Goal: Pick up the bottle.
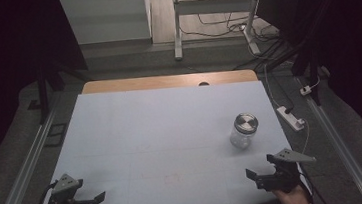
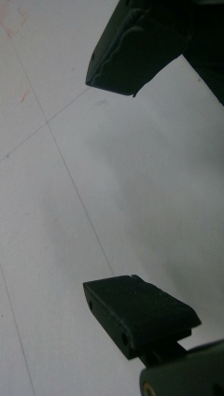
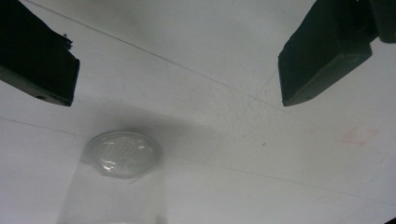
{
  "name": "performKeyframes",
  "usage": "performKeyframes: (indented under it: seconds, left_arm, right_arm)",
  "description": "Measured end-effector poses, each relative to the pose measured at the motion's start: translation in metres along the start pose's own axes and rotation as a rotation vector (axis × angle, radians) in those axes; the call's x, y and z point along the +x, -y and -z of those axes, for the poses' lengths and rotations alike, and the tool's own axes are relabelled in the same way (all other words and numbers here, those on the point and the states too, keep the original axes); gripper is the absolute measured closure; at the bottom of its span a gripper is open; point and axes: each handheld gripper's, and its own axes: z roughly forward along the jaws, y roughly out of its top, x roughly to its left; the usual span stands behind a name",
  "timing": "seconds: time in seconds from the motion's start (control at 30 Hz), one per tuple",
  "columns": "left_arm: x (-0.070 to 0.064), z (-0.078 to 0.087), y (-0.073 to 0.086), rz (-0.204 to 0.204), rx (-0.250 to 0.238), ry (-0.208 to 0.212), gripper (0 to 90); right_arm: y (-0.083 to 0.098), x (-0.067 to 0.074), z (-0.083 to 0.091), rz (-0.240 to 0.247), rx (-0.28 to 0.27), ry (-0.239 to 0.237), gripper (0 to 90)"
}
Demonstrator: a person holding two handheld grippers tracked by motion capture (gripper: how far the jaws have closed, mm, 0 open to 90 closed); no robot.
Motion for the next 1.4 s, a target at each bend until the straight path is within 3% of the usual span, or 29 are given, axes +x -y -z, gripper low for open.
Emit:
performKeyframes:
  seconds: [0.27,0.53,0.97,1.4]
  left_arm:
    - [0.001,0.000,0.000,-0.004,-0.006,0.025,5.2]
    - [0.001,0.001,0.001,-0.006,-0.007,0.034,5.3]
    - [0.002,0.002,0.001,0.003,-0.019,0.044,4.9]
    - [0.004,0.003,0.002,0.015,-0.026,0.055,4.8]
  right_arm:
    - [-0.001,0.002,-0.002,0.035,0.021,-0.030,0.0]
    - [-0.001,0.002,-0.003,0.039,0.029,-0.053,1.2]
    - [-0.003,0.006,-0.004,0.037,0.039,-0.038,0.0]
    - [-0.012,0.008,-0.007,0.071,0.004,-0.022,0.0]
